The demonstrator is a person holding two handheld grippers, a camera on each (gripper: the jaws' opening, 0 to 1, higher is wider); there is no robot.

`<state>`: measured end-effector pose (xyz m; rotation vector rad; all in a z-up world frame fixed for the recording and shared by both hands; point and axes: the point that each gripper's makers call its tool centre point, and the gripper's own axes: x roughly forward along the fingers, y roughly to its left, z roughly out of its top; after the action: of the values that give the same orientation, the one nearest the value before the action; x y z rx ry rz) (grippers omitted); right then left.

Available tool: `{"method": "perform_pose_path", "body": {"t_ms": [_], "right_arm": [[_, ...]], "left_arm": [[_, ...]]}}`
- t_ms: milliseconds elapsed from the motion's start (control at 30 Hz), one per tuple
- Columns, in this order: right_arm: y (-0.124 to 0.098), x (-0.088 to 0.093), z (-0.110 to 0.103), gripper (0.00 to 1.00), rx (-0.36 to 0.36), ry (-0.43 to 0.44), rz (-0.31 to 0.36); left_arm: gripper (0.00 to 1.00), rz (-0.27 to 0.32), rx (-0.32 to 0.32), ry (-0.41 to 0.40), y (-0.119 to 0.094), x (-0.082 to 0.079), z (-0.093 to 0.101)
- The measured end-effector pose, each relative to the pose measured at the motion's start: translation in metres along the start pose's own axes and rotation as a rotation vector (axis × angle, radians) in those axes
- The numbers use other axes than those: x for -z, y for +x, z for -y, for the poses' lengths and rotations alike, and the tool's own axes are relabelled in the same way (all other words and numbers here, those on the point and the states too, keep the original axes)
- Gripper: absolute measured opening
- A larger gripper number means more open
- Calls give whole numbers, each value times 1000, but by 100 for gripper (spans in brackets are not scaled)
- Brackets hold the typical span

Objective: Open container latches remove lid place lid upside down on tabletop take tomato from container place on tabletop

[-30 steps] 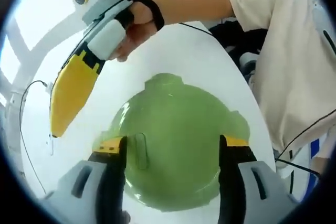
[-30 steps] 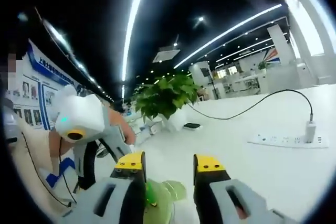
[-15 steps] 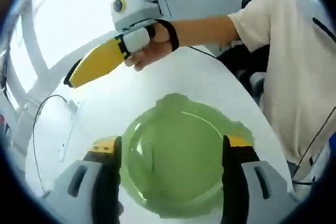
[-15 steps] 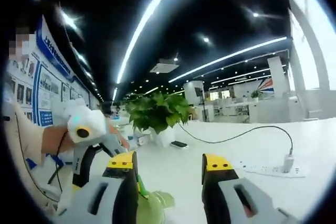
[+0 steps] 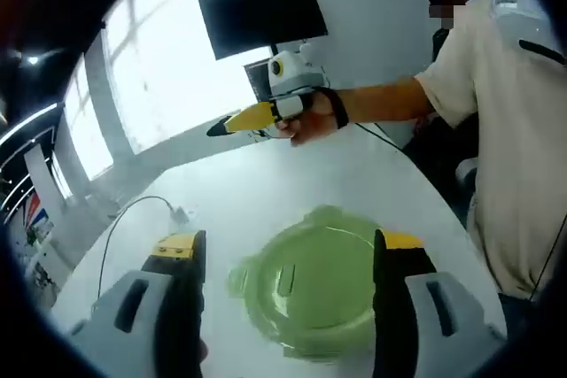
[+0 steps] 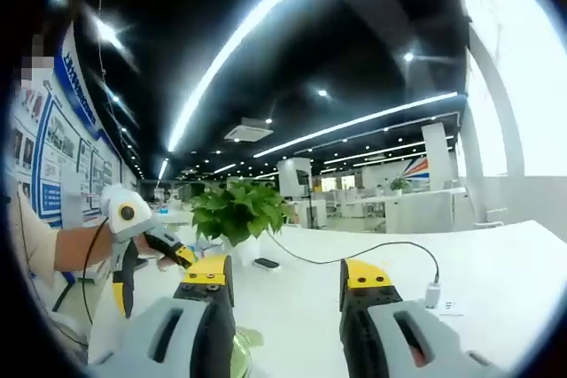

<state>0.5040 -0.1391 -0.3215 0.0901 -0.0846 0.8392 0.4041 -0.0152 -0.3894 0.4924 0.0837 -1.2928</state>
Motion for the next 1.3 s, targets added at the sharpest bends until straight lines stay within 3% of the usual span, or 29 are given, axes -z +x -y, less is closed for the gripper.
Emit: {"method": "perform_pose_path", "body": {"t_ms": [133, 467, 567, 700, 967, 1100, 1300], "right_arm": [[-25, -13, 0, 43, 14, 19, 49], [-77, -28, 17, 43, 170, -55, 97], [-98, -33, 22, 43, 205, -30, 133], [-123, -33, 33, 43, 275, -33, 154], [-177, -23, 52, 42, 410, 7, 200], [-209, -20, 64, 42, 492, 16, 220], [-244, -9, 73, 42, 587, 23, 226]], "left_arm": [[78, 73, -71, -15, -15, -3, 1], [78, 189, -421, 25, -81, -13, -25], [78, 206, -484, 28, -105, -12, -24], [77, 217, -614, 20, -142, -4, -25], [77, 237, -767, -42, -181, 27, -12], [77, 266, -881, -104, -207, 45, -10], [77, 281, -1012, -147, -234, 60, -7]]}}
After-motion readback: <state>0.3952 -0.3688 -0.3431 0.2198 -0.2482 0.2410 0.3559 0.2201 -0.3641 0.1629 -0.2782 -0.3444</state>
